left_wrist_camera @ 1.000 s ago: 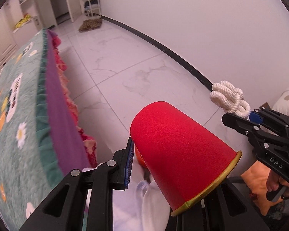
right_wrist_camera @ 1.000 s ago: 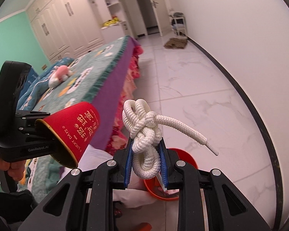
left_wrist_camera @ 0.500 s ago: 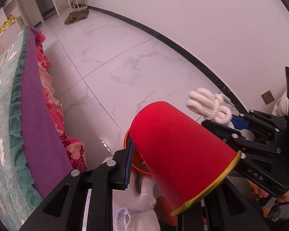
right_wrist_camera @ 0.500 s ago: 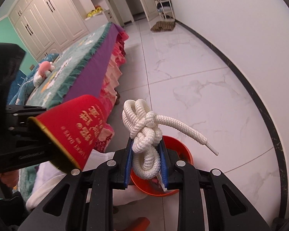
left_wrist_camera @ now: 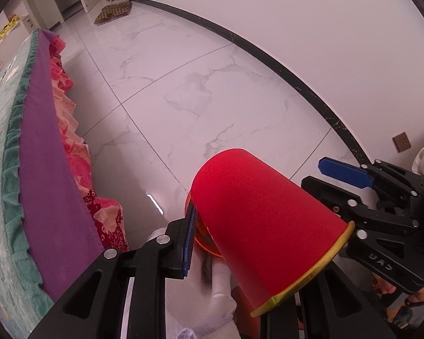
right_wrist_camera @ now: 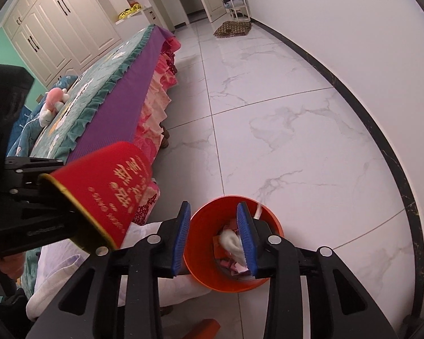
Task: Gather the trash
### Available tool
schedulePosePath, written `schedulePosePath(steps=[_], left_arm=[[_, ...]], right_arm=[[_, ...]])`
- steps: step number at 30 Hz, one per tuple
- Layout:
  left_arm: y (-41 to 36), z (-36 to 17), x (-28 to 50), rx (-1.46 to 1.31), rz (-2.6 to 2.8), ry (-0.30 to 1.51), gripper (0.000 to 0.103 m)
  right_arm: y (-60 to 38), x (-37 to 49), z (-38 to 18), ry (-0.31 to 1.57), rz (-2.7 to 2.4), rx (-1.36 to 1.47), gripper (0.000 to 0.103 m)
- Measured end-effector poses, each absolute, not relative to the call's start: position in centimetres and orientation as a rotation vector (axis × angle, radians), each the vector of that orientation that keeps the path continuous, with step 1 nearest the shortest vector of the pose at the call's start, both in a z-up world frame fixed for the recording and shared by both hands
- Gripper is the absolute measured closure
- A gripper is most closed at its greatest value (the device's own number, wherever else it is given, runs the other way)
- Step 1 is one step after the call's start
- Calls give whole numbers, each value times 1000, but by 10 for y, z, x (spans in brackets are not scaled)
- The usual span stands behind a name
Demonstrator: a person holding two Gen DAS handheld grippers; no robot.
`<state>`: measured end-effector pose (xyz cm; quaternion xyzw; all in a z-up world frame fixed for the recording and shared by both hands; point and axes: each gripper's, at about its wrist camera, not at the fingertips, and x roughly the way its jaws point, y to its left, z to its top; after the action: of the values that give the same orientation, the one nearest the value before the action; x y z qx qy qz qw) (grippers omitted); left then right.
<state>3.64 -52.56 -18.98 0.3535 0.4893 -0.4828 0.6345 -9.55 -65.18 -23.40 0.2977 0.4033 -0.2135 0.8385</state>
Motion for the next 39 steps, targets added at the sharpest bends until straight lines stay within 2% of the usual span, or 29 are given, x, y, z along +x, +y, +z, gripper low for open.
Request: schedulePosePath(steps=[4, 6, 8, 22, 27, 30, 33, 35, 39], left_arm=[[-532, -196, 33, 824, -1107, 1129, 78], [-533, -197, 30, 836, -1110, 1122, 58], [-535, -198, 27, 844, -1115, 1110, 51], [-524, -181, 29, 790, -1120, 1095, 51], [-501, -156, 35, 736, -1082, 1035, 42], [-480, -136, 40, 707, -1049, 985, 41], [-453, -115, 48, 648, -1004, 943, 30], [-429, -99, 52, 607, -972, 907, 30], [-387, -79, 59, 530, -895, 869, 30]], right_arm=[[-656, -102, -232, 842, -472, 641, 68], [-659, -107, -229, 830, -489, 646, 68], [-662, -110, -228, 824, -498, 653, 68], [-655, -109, -209, 790, -491, 631, 68], [-637, -95, -186, 763, -435, 587, 68], [-622, -87, -167, 736, -397, 562, 68], [-602, -77, -145, 703, -352, 526, 67], [-587, -71, -132, 682, -321, 501, 62], [-549, -54, -104, 648, -237, 438, 62]])
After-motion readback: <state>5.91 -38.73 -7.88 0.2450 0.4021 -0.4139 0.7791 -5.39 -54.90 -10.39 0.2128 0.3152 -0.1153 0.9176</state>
